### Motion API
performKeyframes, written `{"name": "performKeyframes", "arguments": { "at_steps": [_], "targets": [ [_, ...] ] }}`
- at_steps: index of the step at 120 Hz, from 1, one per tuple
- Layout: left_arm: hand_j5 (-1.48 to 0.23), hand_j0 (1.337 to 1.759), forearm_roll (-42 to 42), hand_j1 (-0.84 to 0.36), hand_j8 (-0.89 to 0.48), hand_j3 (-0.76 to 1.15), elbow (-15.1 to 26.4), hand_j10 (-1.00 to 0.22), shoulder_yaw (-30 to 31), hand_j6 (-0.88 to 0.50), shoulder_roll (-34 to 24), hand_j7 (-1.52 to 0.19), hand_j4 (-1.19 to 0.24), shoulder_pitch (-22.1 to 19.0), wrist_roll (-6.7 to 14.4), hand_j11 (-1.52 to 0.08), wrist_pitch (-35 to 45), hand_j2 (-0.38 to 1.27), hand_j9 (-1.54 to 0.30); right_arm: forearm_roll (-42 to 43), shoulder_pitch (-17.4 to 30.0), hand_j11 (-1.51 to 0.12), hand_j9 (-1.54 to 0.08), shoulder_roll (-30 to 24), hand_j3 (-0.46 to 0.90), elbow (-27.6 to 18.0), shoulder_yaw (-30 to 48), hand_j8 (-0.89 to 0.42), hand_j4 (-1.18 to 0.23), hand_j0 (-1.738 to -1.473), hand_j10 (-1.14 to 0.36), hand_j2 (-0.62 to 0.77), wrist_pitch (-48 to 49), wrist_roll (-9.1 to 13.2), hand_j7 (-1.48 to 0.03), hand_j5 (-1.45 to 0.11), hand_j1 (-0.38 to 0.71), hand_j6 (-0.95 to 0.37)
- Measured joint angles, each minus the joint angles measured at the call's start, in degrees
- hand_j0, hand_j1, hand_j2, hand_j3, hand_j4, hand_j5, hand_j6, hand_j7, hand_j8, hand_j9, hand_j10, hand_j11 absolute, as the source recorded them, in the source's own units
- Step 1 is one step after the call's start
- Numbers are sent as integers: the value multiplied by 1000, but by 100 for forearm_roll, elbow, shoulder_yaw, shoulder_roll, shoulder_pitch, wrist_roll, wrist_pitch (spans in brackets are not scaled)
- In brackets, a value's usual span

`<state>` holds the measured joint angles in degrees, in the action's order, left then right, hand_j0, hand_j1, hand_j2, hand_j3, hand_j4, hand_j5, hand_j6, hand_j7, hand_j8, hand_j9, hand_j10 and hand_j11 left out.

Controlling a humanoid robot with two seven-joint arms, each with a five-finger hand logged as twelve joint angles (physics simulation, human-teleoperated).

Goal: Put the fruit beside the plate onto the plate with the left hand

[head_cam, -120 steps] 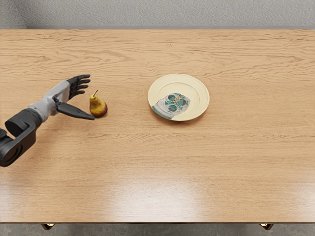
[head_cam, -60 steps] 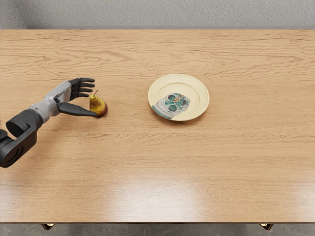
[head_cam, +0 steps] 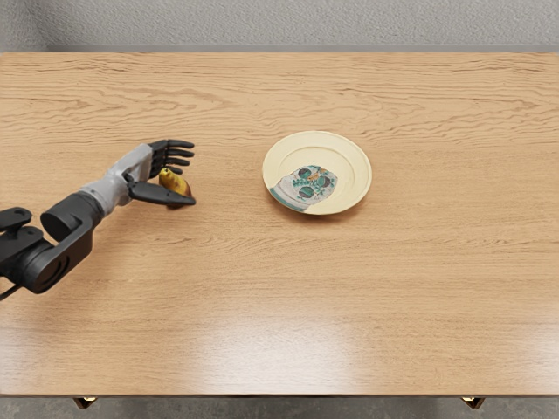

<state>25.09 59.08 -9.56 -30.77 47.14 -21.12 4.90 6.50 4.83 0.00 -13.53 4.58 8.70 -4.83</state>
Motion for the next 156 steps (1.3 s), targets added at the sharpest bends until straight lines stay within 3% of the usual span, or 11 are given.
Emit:
{"name": "performKeyframes", "arguments": {
  "at_steps": [34, 66, 113, 156],
  "targets": [
    [-534, 1658, 14, -142, -412, 0, -27, -389, 5, -412, -25, -534, -412, -67, 7, -534, -6, 85, -534, 0, 0, -22, -22, 0, 0, 0, 0, -17, -17, -1658, -17, -4, 0, 0, -22, -22, -329, -17],
    [-559, 1658, 101, -165, -431, 0, -301, -424, 8, -431, 87, -559, -431, -55, 14, -558, 409, 89, -558, 0, 0, -22, -22, 0, 0, 0, 0, -17, -17, -1658, -17, -4, 0, 0, -22, -22, -329, -17],
    [-686, 1657, 175, -283, -508, 0, -427, -505, 181, -513, 327, -689, -515, -10, 141, -701, 462, 144, -697, 0, 0, -22, -22, 0, 0, 0, 1, -17, -17, -1658, -17, -4, 0, 0, -22, -22, -329, -17],
    [-794, 1655, 185, -318, -434, 0, -384, -490, 215, -569, 255, -797, -613, 58, 167, -814, 377, 163, -802, 0, 0, -22, -22, 0, 0, 0, 0, -17, -17, -1658, -17, -4, 0, 0, -22, -22, -329, -17]
  ]
}}
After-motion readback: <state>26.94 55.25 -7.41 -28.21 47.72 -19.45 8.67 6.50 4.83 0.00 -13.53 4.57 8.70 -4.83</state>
